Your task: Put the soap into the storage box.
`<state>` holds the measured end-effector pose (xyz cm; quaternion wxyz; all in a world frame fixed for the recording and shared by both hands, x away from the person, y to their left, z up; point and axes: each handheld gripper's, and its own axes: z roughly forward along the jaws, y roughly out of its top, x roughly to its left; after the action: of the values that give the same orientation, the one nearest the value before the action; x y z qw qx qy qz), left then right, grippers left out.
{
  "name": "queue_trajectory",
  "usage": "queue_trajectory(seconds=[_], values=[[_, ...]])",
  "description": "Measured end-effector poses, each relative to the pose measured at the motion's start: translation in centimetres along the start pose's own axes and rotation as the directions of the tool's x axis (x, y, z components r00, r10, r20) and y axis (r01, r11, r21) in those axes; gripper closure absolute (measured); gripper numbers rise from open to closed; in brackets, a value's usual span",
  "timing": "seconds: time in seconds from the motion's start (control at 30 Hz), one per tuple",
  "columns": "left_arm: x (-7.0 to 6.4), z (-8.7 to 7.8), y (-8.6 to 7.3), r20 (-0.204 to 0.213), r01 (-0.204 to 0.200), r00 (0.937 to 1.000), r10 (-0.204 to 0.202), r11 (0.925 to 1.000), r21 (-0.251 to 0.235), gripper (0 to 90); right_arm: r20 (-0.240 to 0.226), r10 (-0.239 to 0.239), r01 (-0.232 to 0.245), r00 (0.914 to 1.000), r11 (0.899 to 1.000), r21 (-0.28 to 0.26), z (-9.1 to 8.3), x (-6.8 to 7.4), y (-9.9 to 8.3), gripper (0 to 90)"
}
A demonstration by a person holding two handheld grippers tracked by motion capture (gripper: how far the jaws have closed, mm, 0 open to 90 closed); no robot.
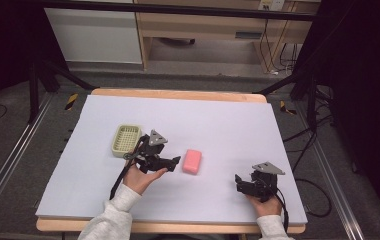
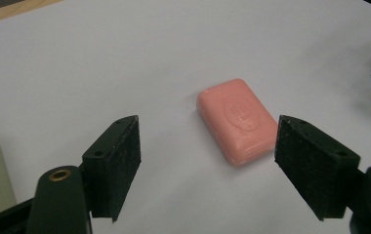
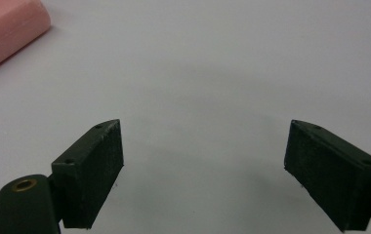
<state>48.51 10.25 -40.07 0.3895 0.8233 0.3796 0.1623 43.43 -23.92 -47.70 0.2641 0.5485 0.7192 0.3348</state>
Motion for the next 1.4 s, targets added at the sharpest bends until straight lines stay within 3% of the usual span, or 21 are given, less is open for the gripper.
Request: queue_trajectory(seconds=[0.7, 1.17, 1.4], values=[[-2.0, 2.3, 1.2, 0.027, -0.007, 0.9996, 0.006, 0.9996, 0.027, 25.4, -0.010, 0.006, -0.006, 0.9999, 1.000, 0.006, 0.0, -0.1, 0.0, 14.7], [-3.2, 4.2, 1.5, 0.035, -0.027, 0.9991, 0.025, 0.9970, 0.073, 25.6, -0.008, -0.001, 0.001, 1.0000, 1.000, 0.003, 0.0, 0.0, 0.0, 14.6], [-3.5, 5.1, 1.5, 0.037, -0.020, 0.9992, 0.016, 0.9959, 0.089, 25.9, -0.007, -0.001, 0.001, 1.0000, 1.000, 0.003, 0.0, 0.0, 0.0, 14.6]])
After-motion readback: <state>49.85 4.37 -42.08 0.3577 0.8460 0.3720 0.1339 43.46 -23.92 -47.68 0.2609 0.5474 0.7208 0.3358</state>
